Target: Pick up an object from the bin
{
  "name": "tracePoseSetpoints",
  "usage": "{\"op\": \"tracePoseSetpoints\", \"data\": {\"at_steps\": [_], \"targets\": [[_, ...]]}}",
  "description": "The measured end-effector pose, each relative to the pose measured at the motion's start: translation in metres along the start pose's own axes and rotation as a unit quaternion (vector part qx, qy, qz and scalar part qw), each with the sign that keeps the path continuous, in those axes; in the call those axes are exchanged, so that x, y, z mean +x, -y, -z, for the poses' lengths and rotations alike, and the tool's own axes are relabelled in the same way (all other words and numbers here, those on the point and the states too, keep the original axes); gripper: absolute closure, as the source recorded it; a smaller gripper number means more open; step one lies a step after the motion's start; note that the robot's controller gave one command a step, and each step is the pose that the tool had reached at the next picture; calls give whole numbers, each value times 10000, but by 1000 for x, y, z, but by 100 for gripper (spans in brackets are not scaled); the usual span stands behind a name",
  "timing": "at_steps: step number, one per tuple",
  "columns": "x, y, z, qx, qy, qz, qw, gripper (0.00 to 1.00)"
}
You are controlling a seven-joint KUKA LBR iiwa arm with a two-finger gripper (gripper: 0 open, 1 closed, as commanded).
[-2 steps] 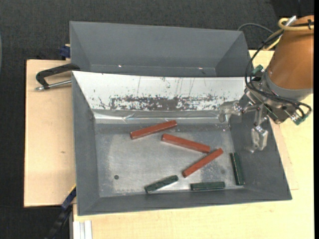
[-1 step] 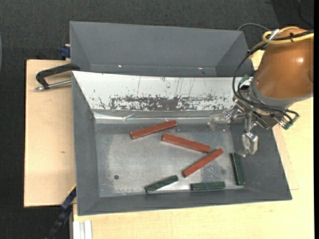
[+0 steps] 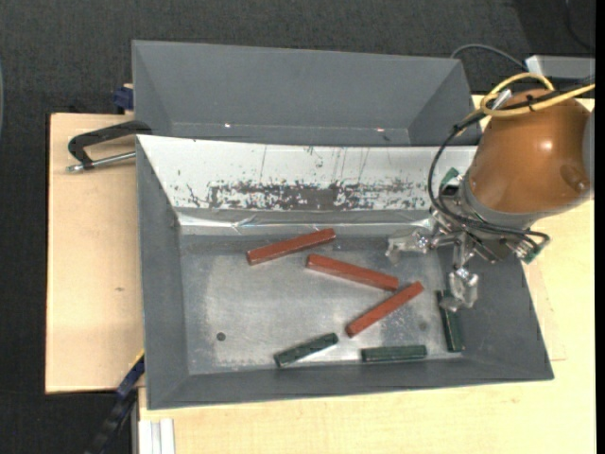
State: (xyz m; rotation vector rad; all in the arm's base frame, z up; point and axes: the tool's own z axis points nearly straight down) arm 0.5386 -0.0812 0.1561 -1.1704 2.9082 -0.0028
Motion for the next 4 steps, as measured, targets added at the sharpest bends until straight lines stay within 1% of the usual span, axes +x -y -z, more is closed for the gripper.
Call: {"op": "tracePoseSetpoints", "data": {"at_steps": [1, 2, 3, 4], "targets": [[-19, -29, -57, 0, -18, 551, 9985, 0], [30, 0, -84, 24, 18, 2005, 9797, 100], [29, 0, -84, 23, 19, 2003, 9797, 100], [-25, 30, 104, 41, 28, 1549, 9879, 100]]}}
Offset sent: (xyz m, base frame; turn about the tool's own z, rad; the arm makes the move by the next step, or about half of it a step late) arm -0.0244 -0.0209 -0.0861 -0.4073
